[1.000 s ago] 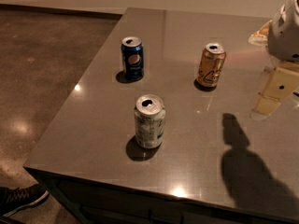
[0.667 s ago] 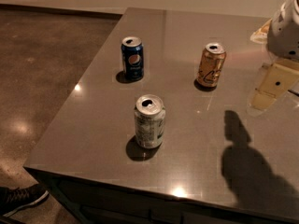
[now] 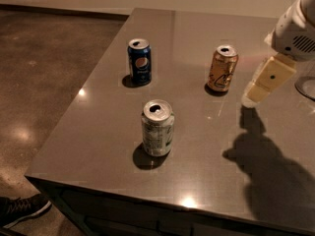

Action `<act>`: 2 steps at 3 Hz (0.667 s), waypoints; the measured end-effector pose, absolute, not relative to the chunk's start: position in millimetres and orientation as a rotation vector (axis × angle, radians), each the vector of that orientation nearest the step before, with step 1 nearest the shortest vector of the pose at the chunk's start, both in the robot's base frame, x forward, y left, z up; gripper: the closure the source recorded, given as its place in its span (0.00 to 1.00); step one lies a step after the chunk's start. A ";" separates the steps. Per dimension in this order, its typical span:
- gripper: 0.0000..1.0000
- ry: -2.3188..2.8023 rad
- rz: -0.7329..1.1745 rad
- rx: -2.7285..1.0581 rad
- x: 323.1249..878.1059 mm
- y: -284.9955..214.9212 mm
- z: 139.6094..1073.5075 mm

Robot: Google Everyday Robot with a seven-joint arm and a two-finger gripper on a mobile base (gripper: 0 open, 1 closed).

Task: Move orange can near 7up can

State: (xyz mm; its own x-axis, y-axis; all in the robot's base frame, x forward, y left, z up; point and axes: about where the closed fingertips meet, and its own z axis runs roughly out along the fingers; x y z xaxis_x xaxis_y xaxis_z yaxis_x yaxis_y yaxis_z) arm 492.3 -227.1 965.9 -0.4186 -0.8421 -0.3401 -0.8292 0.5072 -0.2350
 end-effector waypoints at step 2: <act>0.00 2.345 0.015 -1.174 560.4 -215.6 954.2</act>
Offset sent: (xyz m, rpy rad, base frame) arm 0.1126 0.0162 -0.0155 0.1701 -0.0995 -0.1815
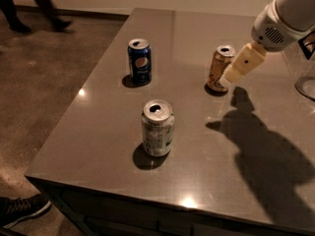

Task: Move orange can near 7up can

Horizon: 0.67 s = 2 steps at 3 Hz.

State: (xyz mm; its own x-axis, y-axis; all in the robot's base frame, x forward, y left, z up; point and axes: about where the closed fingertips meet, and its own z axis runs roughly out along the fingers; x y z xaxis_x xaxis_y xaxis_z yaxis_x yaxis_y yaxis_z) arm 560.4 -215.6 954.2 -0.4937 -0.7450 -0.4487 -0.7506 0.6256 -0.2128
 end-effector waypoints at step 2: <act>0.00 2.350 0.017 -1.068 612.5 -219.0 942.3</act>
Offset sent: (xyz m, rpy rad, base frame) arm 0.0697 -0.0077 -0.0178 0.0470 -0.0279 -0.1008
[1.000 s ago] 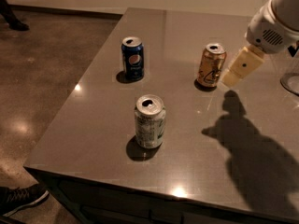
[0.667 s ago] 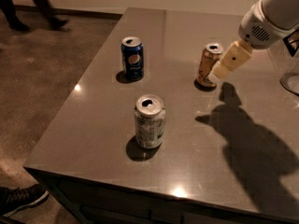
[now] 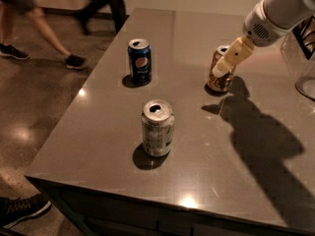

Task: Move orange can near 7up can

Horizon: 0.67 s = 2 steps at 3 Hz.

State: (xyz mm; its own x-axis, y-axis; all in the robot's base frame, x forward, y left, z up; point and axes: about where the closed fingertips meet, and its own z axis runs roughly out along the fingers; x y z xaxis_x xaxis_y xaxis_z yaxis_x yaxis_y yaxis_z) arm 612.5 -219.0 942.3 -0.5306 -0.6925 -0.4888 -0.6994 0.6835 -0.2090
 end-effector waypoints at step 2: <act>0.00 2.382 0.041 -1.088 625.4 -221.0 925.0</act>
Offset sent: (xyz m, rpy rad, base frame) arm 0.0167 -0.0045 -0.0232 0.0025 0.0664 0.0209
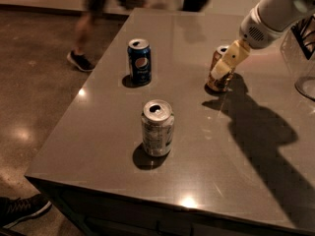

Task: Move orange can near 7up can

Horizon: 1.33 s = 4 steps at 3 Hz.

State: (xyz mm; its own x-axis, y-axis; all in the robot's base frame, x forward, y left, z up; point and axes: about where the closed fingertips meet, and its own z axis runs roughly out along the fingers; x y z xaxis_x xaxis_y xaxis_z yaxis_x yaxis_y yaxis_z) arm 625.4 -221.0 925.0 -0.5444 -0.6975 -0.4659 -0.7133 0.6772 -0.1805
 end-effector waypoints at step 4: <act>0.87 2.374 0.149 -1.228 600.7 -197.7 923.8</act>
Offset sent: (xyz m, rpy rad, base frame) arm -0.0057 0.0103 -0.0181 0.0174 0.0798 0.0453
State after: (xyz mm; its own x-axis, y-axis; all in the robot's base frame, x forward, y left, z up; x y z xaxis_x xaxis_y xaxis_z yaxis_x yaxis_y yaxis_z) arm 600.7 -197.7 923.8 -0.4954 -0.7457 -0.4455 -0.7954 0.5955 -0.1123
